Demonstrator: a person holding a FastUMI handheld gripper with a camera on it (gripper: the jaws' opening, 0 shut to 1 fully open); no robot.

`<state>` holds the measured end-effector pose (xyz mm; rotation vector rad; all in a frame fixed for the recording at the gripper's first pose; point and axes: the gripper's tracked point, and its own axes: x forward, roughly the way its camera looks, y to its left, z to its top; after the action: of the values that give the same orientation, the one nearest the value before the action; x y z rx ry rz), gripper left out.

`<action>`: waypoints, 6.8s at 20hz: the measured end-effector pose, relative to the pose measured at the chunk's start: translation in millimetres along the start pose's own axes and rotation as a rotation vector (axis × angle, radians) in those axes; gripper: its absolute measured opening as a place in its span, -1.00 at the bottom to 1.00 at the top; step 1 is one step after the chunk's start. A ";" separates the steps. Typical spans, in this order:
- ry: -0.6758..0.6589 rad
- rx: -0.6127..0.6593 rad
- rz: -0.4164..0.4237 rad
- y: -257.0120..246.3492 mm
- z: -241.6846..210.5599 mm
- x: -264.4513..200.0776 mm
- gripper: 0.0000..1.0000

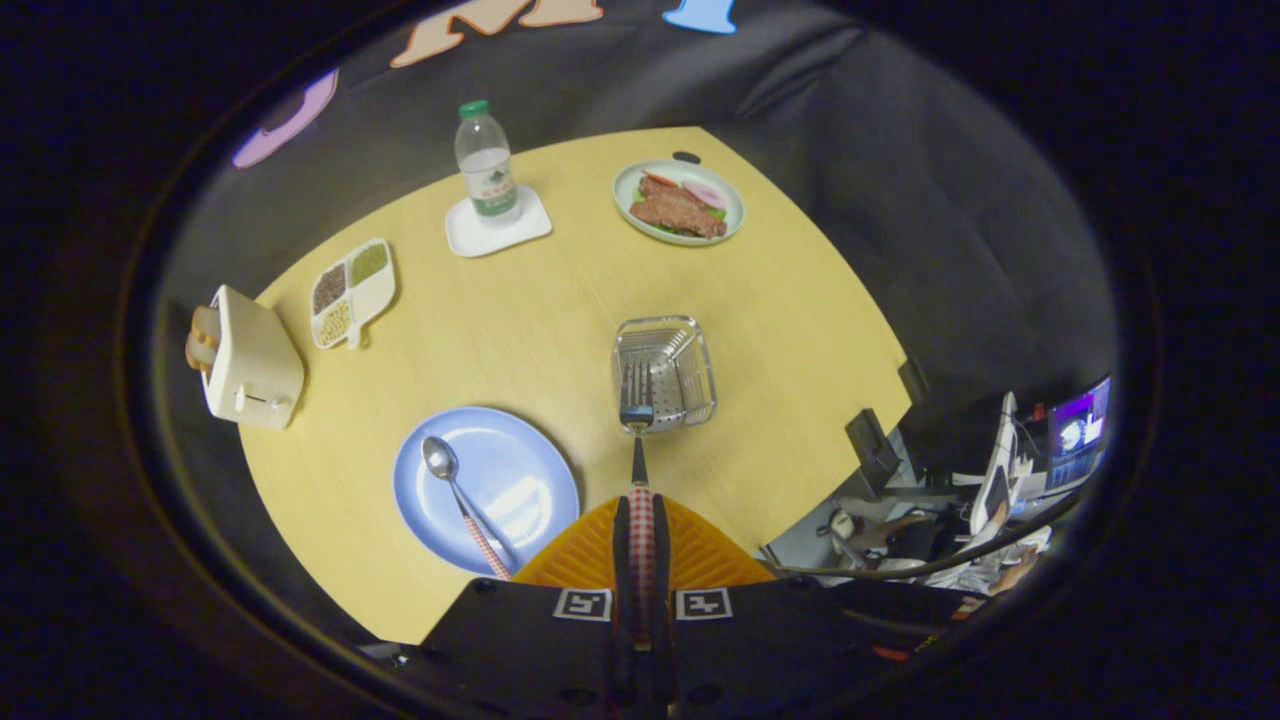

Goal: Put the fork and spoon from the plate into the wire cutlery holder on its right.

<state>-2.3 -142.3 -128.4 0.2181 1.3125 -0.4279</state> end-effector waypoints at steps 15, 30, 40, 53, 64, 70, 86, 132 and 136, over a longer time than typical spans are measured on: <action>0.284 0.004 0.103 -8.5 43.0 86.8 -0.80; 0.152 -0.109 0.074 -4.5 34.3 46.6 0.99; -0.052 -0.285 0.075 51.5 -13.5 -16.4 0.99; -0.445 -0.373 0.203 130.7 -68.8 6.5 0.98; -0.665 -0.451 0.320 165.2 -110.5 89.9 0.91; -0.683 -0.411 0.320 168.8 -106.3 102.7 0.61; -0.671 -0.400 0.290 178.8 -110.9 105.2 -0.76; 0.343 0.166 0.067 1.5 35.5 62.1 -0.77; 0.358 0.160 0.076 0.5 36.6 69.0 -0.24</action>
<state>43.6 -168.7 -185.9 0.4949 1.6153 -0.4425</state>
